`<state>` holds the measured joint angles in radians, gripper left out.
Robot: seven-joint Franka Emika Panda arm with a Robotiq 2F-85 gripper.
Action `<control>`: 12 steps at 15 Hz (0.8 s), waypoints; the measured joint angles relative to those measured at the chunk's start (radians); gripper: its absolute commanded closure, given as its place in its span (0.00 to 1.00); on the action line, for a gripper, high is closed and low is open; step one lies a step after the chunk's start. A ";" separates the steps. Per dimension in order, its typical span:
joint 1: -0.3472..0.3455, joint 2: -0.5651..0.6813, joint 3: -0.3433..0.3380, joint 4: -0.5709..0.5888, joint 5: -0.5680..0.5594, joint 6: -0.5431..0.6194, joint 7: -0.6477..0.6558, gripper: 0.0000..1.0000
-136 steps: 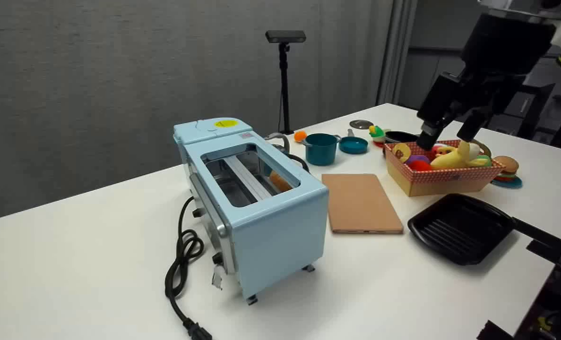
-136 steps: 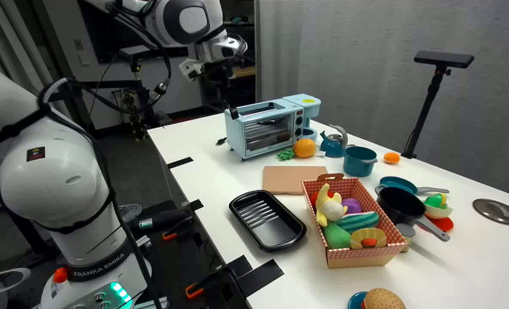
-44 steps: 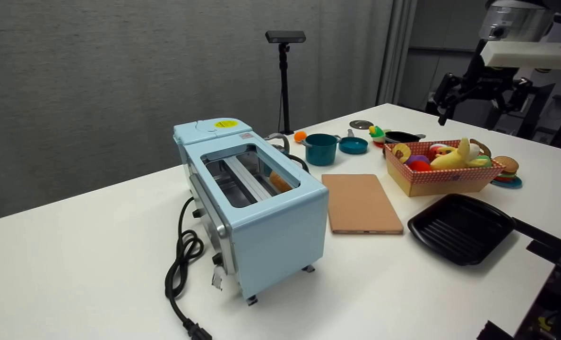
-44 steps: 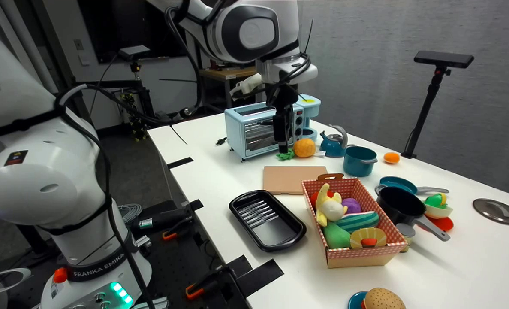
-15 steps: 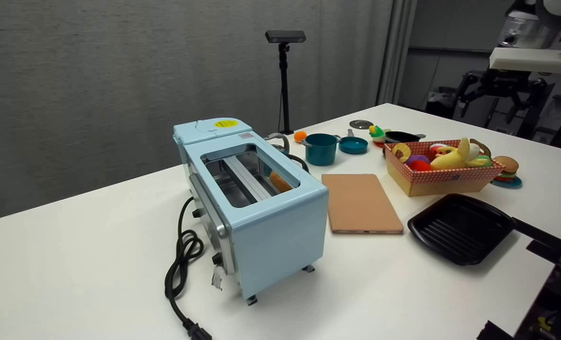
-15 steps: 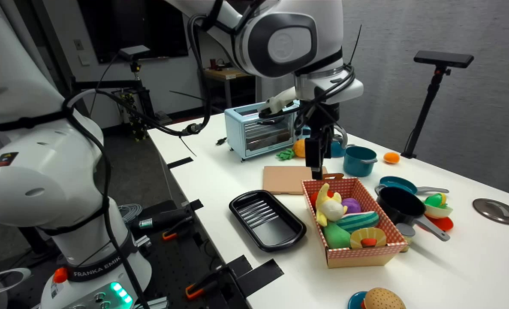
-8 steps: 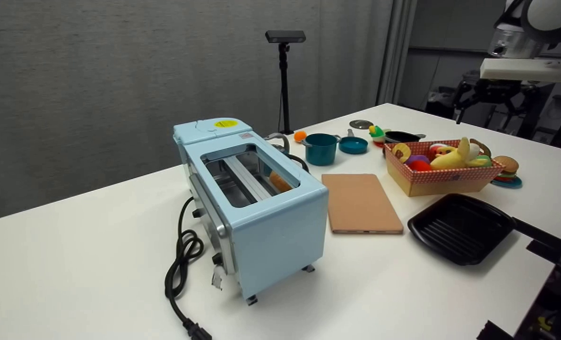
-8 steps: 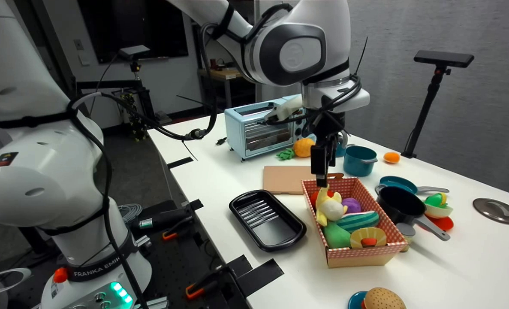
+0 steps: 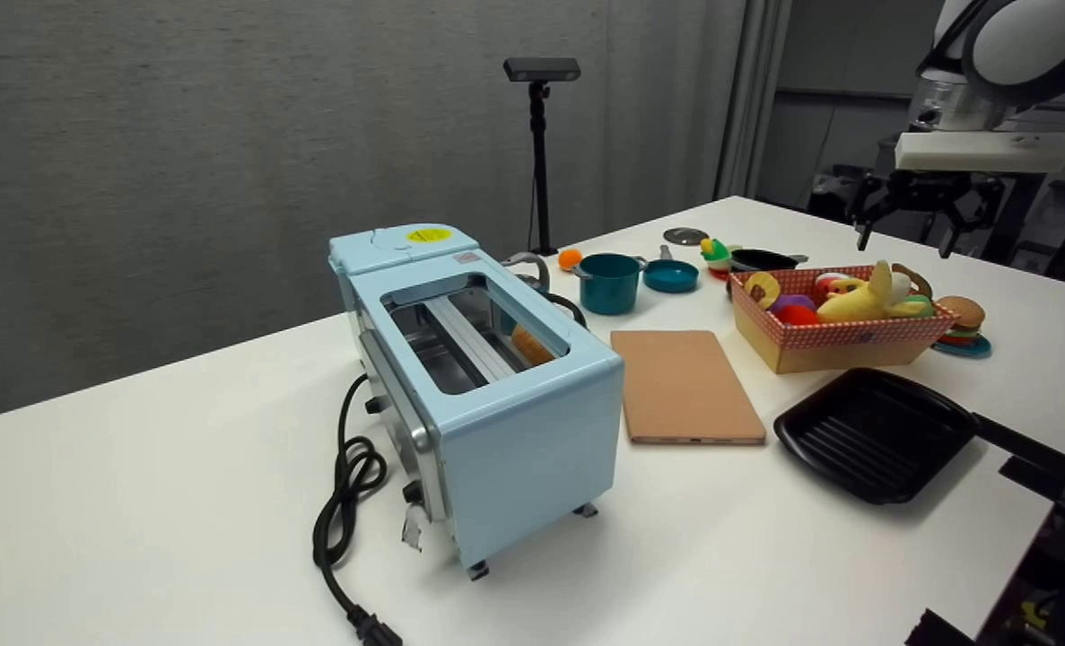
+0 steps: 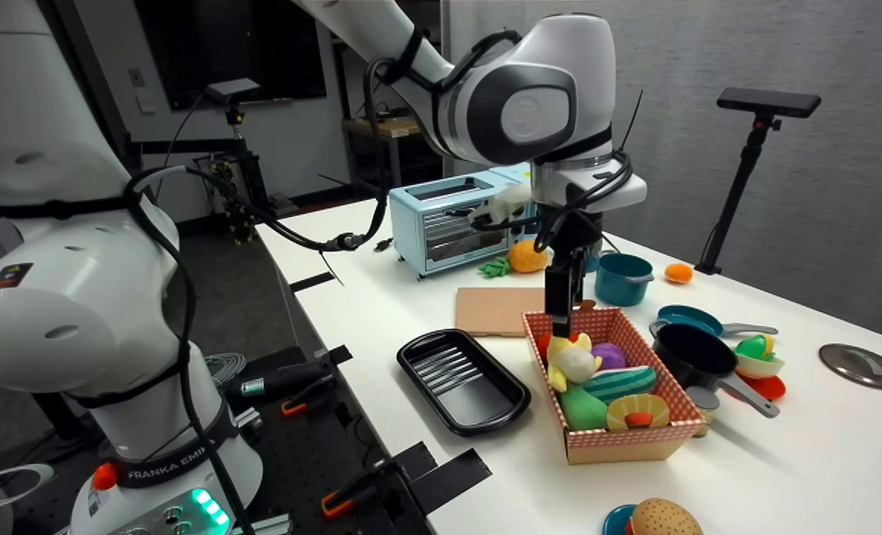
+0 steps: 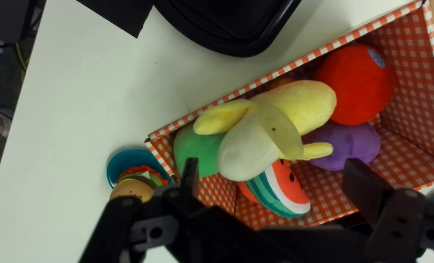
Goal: Put the toy banana on the wooden board
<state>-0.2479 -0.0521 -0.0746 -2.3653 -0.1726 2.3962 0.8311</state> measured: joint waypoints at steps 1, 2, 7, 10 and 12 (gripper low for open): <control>0.001 0.005 -0.001 0.002 -0.003 0.000 0.000 0.00; 0.001 0.009 -0.002 0.002 -0.009 0.000 0.001 0.00; 0.009 0.011 -0.002 -0.001 -0.070 0.000 0.023 0.00; 0.010 0.010 -0.002 -0.012 -0.104 0.001 0.036 0.00; 0.010 0.010 -0.002 -0.024 -0.112 0.017 0.037 0.00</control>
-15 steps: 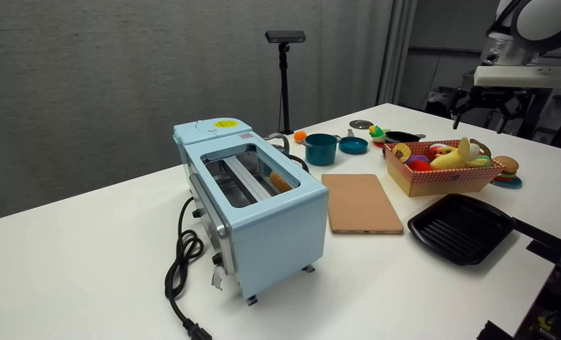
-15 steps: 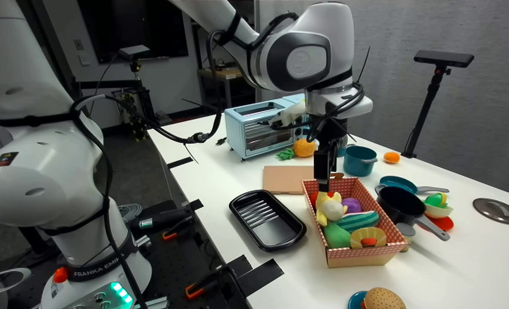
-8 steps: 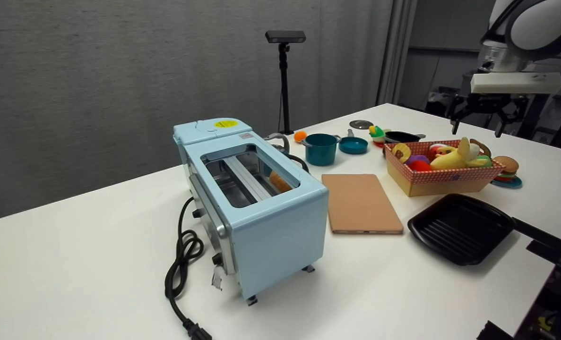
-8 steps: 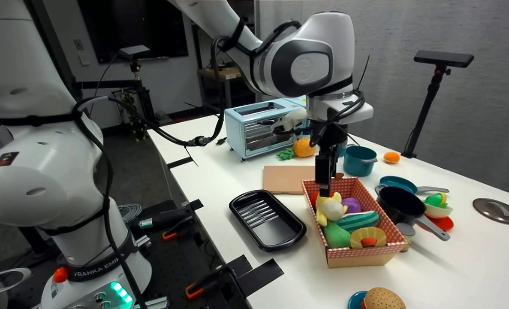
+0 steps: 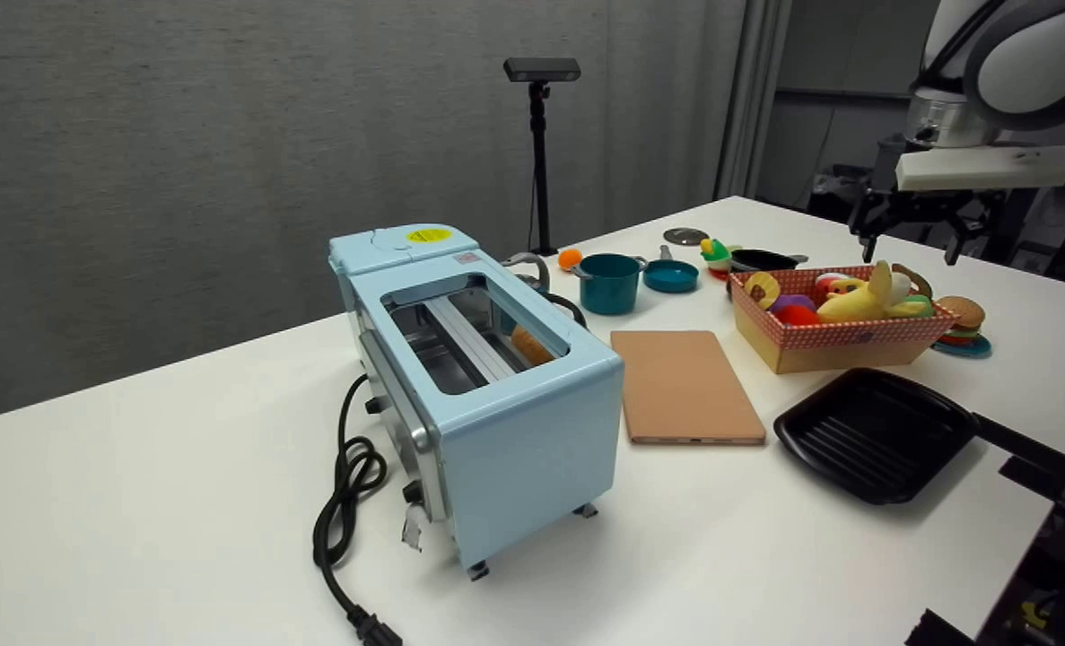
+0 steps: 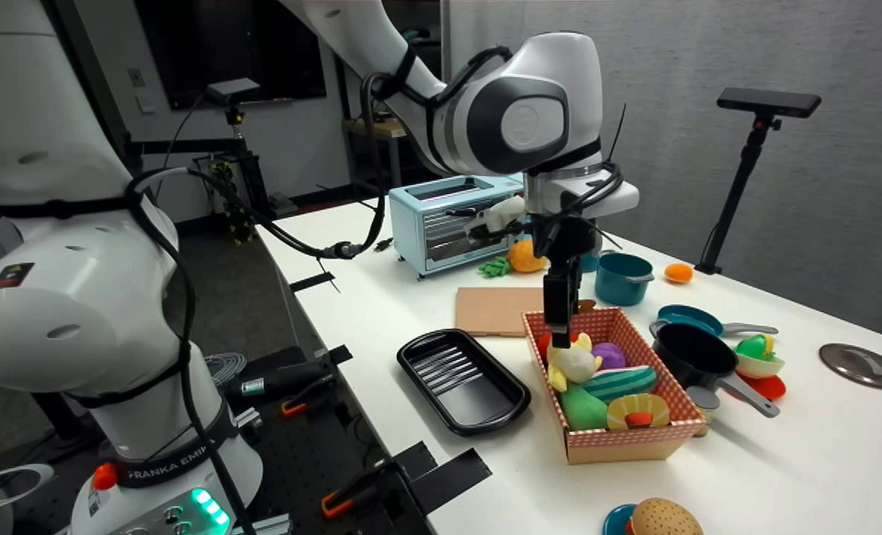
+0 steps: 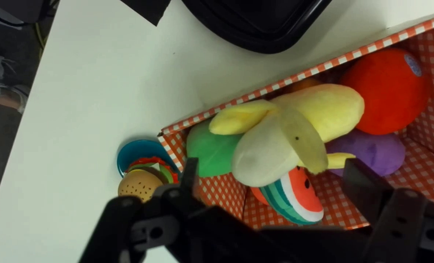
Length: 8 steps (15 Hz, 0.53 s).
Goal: Put the toy banana on the wooden board
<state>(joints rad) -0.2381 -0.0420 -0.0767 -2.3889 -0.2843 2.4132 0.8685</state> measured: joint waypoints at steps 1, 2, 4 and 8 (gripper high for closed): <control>0.000 0.001 0.000 -0.004 0.000 0.012 0.000 0.00; 0.000 0.002 0.000 -0.007 0.000 0.024 0.000 0.00; 0.000 0.004 -0.002 -0.013 0.000 0.052 0.000 0.00; 0.000 0.018 -0.005 -0.018 0.012 0.115 -0.007 0.00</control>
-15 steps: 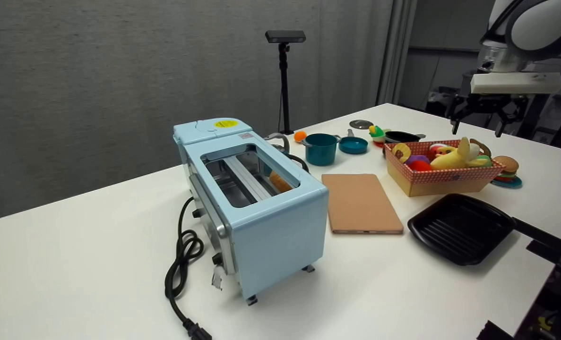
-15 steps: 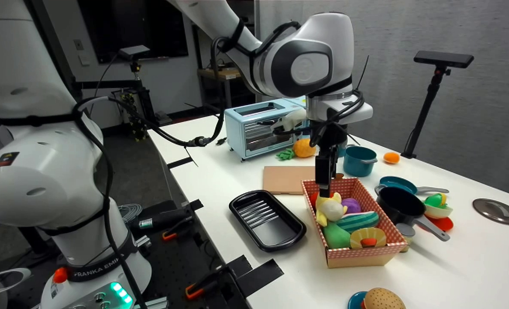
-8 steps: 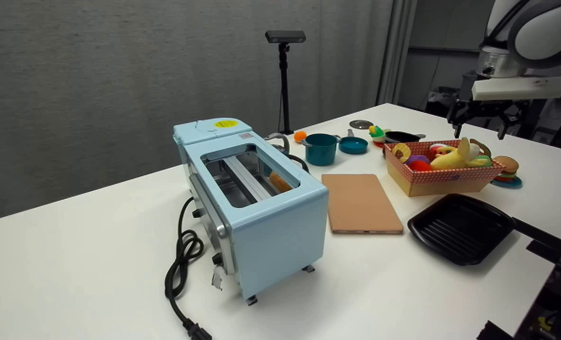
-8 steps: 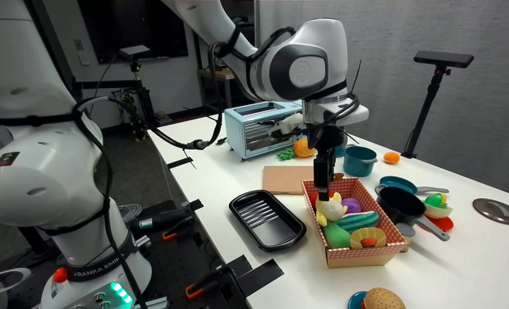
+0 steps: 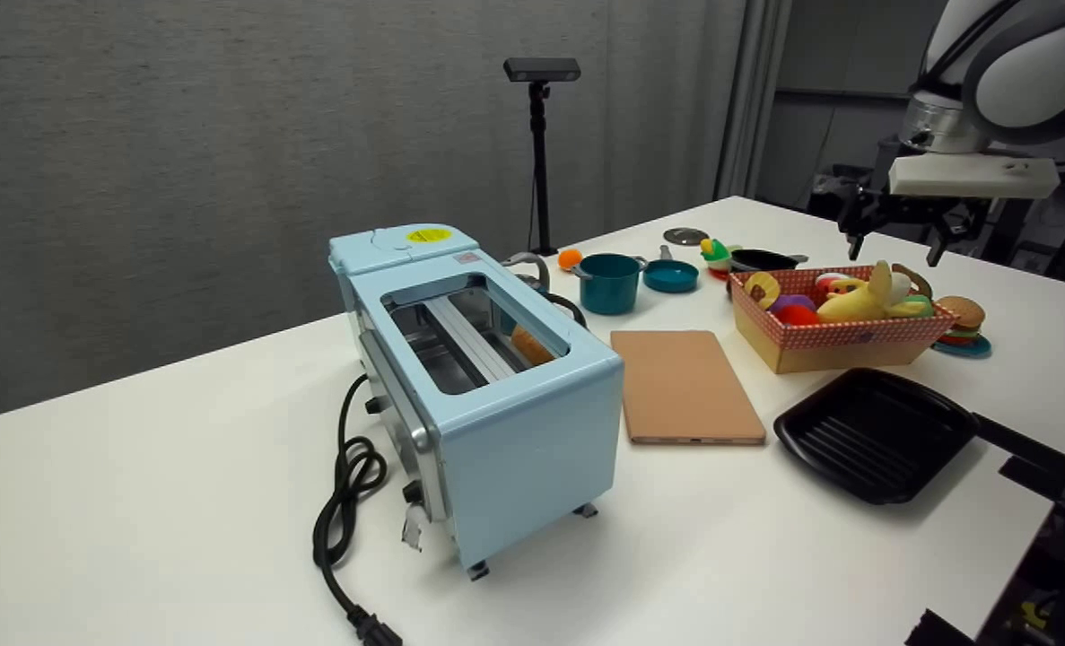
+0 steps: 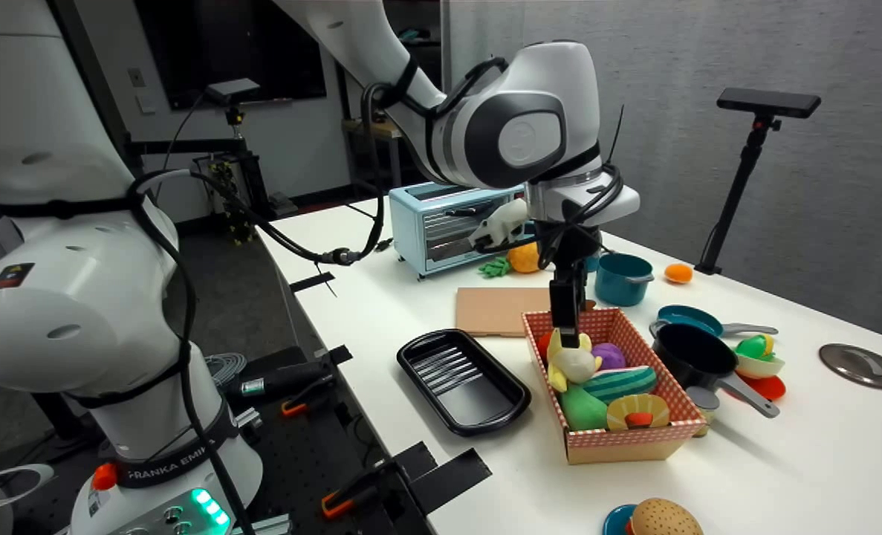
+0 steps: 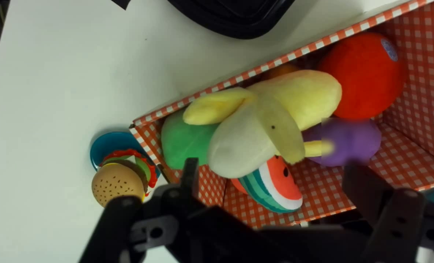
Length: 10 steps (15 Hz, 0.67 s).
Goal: Put the toy banana on the wooden board
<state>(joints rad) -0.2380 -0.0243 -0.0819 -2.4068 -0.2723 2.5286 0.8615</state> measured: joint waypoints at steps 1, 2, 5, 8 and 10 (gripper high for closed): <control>0.000 0.006 -0.002 0.000 0.000 0.014 0.000 0.00; 0.000 0.014 -0.004 0.000 0.000 0.028 0.000 0.00; 0.000 0.039 -0.010 0.002 -0.002 0.050 0.000 0.00; 0.006 0.062 -0.018 0.003 -0.004 0.055 0.000 0.00; 0.015 0.074 -0.023 0.003 -0.007 0.055 0.001 0.00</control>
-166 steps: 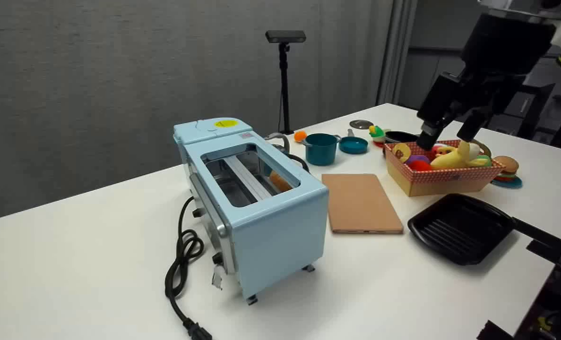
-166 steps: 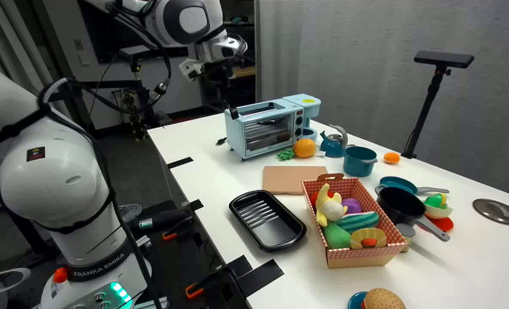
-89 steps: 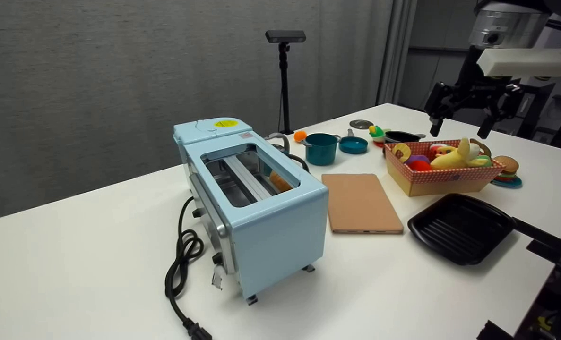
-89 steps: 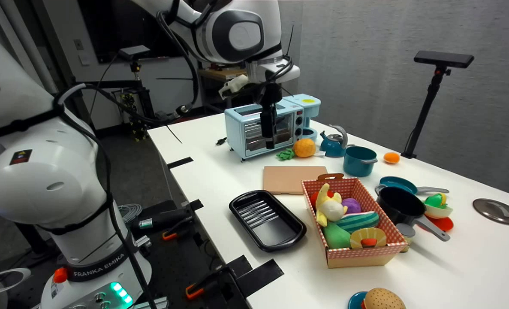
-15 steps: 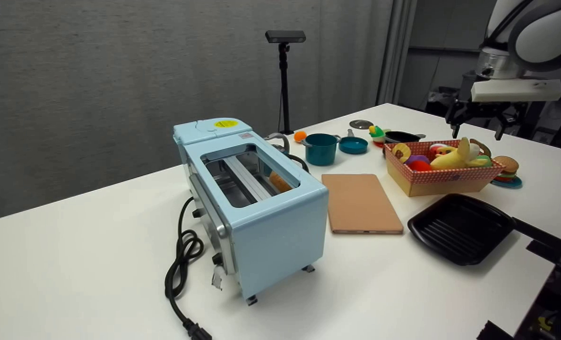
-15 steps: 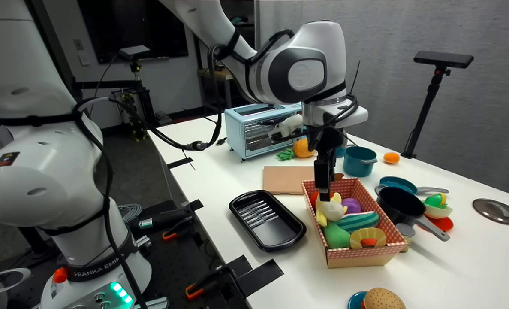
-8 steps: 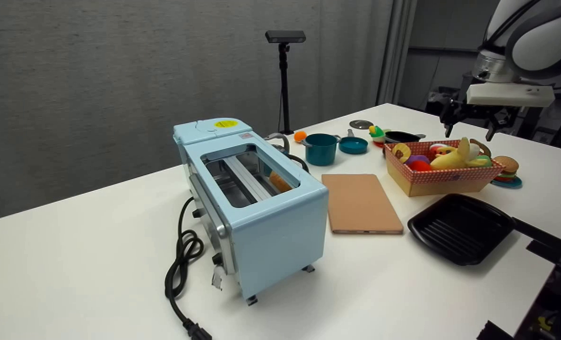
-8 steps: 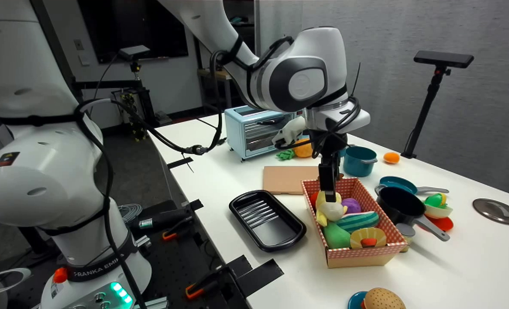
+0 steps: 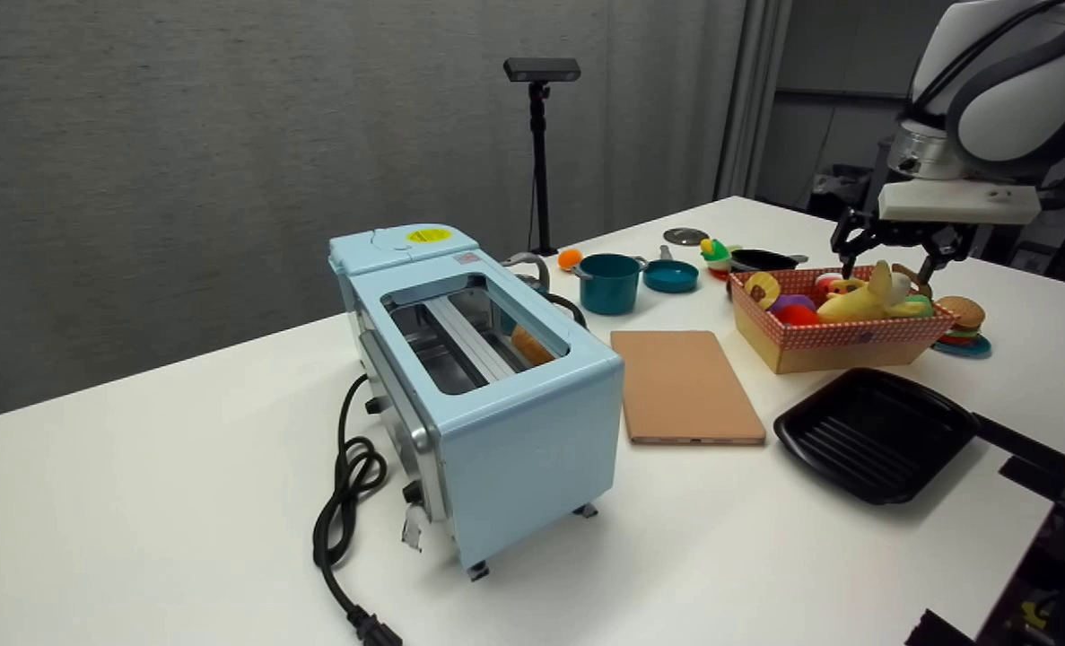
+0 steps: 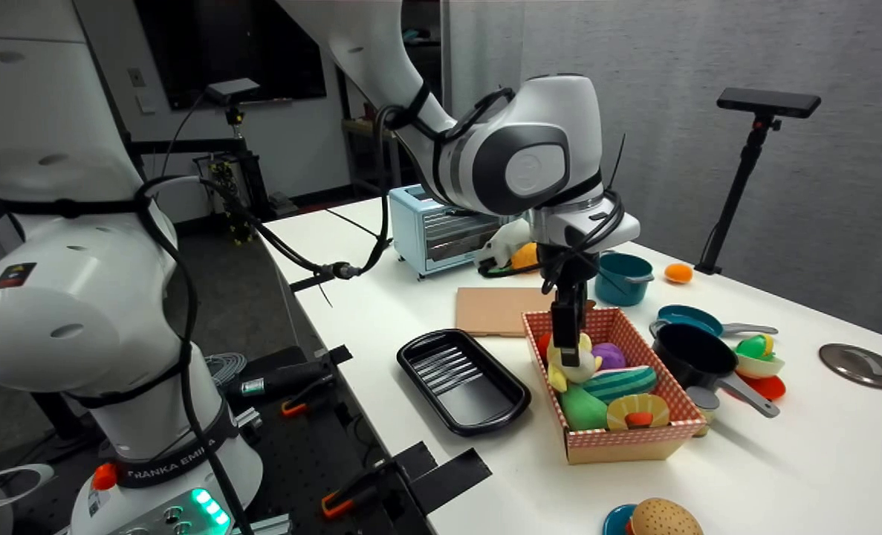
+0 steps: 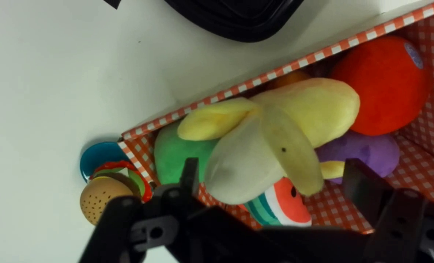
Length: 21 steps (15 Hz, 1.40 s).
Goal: Put the toy banana on the wooden board
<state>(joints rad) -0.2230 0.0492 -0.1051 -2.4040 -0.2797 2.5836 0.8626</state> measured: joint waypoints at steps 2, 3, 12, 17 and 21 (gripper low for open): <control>0.012 0.011 -0.005 0.000 -0.002 0.000 0.001 0.00; 0.018 0.016 -0.008 0.000 -0.003 0.000 0.002 0.00; 0.057 0.060 -0.024 0.004 -0.004 0.000 0.003 0.26; 0.057 0.091 -0.055 0.028 0.013 0.001 -0.050 0.65; 0.057 0.113 -0.089 0.053 0.035 0.001 -0.115 0.94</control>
<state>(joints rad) -0.1664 0.1627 -0.1942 -2.3512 -0.2450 2.5848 0.7478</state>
